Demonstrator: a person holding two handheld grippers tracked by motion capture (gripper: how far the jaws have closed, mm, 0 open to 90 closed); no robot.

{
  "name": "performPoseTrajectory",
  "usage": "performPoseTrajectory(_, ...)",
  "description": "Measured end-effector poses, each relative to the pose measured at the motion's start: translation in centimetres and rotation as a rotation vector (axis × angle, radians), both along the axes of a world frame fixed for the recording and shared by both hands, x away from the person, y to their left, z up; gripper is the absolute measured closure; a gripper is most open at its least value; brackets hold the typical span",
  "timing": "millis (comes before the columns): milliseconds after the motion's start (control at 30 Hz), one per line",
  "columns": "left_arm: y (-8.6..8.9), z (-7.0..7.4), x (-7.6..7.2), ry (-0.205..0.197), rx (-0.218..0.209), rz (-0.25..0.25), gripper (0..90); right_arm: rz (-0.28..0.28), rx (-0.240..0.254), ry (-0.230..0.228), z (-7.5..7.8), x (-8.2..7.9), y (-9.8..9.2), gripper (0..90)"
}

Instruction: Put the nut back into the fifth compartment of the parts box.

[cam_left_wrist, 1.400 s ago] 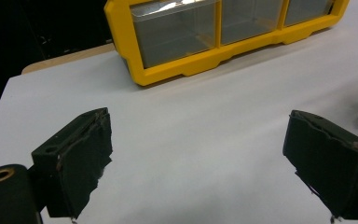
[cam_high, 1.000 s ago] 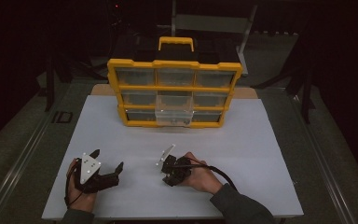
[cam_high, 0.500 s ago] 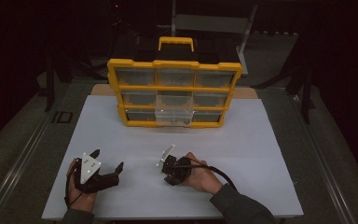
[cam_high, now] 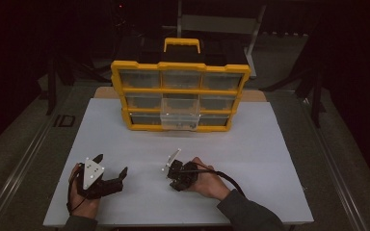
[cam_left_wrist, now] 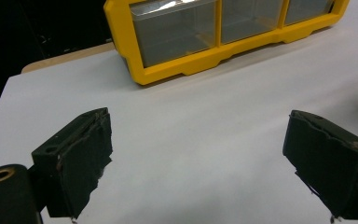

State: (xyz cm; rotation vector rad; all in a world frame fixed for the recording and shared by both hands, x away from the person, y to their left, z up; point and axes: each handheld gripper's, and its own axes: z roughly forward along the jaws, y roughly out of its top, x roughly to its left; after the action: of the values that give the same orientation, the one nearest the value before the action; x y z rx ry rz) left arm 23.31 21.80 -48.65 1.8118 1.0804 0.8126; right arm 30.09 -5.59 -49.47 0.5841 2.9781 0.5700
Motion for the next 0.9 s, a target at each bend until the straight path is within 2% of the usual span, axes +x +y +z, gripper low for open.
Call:
performPoseTrajectory(400, 0.0, 0.0, 0.0, -0.001, 0.000, 0.001, 7.4, 0.009, 0.003, 0.002, 0.2, 0.1, -0.2, 70.3)
performPoseTrajectory(900, 0.0, 0.0, 0.0, 0.000, 0.001, 0.001, 7.4, 0.003, 0.016, -0.009, 1.2, 0.2, -0.5, 70.3)
